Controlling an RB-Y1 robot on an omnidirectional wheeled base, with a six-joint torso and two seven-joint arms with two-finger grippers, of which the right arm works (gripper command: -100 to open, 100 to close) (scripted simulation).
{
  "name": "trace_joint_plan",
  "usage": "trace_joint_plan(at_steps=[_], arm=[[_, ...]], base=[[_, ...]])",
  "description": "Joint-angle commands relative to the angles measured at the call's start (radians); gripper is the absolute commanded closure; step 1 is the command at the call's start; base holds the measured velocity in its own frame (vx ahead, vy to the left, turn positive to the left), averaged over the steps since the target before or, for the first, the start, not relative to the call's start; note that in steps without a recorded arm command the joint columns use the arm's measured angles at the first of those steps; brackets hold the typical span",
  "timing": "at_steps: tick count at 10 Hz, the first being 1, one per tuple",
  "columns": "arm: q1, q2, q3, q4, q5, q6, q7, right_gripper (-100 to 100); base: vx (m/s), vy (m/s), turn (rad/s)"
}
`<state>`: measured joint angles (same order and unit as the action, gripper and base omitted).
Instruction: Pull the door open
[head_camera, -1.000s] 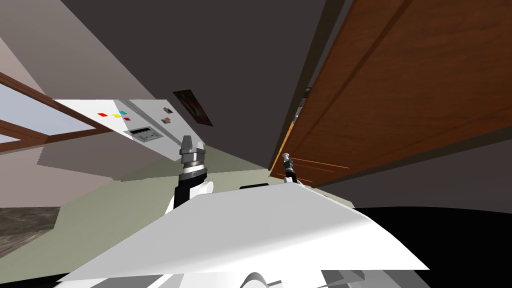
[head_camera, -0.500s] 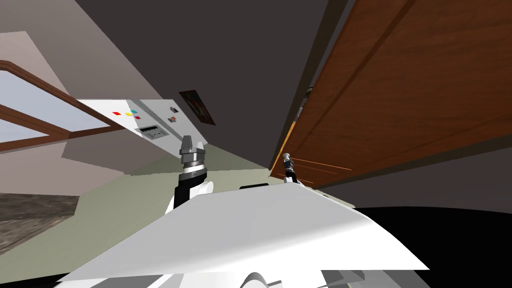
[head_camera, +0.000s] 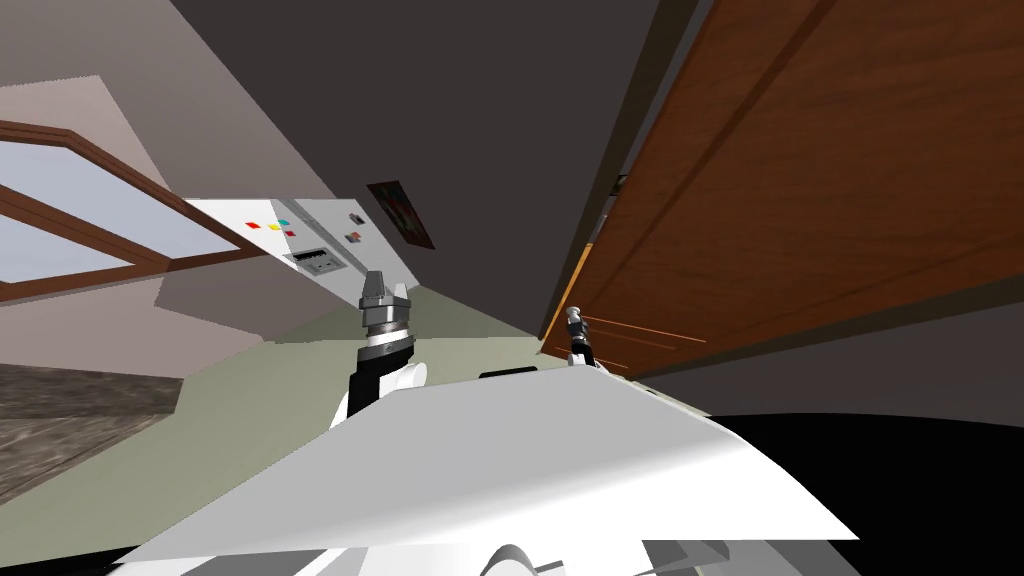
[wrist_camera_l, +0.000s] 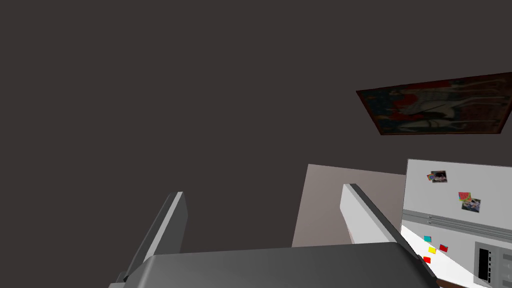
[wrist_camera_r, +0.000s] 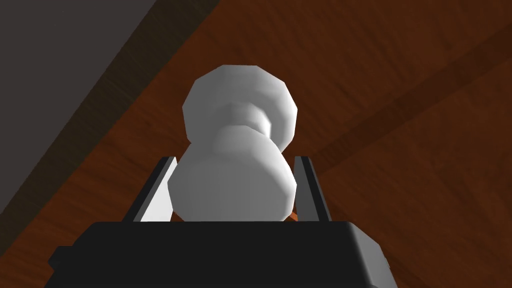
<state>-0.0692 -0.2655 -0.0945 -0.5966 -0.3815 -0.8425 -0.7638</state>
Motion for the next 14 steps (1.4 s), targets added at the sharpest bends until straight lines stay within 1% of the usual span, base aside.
trace_joint_plan(at_steps=[1,2,3,4,5,6,7,9,10,12,13,14], arm=[[-0.003,-0.001,0.005,0.001,-0.016,-0.004,-0.050,100],[-0.003,-0.001,0.005,0.001,-0.016,-0.004,-0.066,100],[-0.003,-0.002,0.008,0.000,-0.027,-0.004,-0.099,100],[-0.003,-0.002,0.008,0.000,-0.027,-0.004,-0.106,100],[-0.003,-0.003,0.011,0.000,-0.037,-0.003,-0.144,100],[-0.003,-0.004,0.015,-0.001,-0.048,-0.003,-0.170,100],[-0.003,-0.004,0.015,-0.001,-0.048,-0.003,-0.186,100],[-0.003,-0.005,0.020,-0.002,-0.066,-0.003,-0.246,100],[-0.003,-0.005,0.020,-0.002,-0.066,-0.003,-0.260,100],[-0.003,-0.006,0.026,-0.003,-0.084,-0.003,-0.321,100],[-0.003,-0.006,0.026,-0.003,-0.084,-0.003,-0.334,100],[-0.003,-0.007,0.029,-0.003,-0.093,-0.003,-0.371,100]], base=[[-0.052,-0.018,0.097],[-0.039,-0.019,0.047],[-0.032,-0.005,0.063],[-0.027,-0.007,0.024],[-0.034,-0.009,0.061],[-0.048,-0.018,0.084],[-0.035,-0.013,0.039],[-0.039,-0.015,0.058],[-0.034,-0.011,0.041],[-0.036,-0.014,0.067],[-0.035,-0.013,0.032],[-0.037,-0.009,0.045]])
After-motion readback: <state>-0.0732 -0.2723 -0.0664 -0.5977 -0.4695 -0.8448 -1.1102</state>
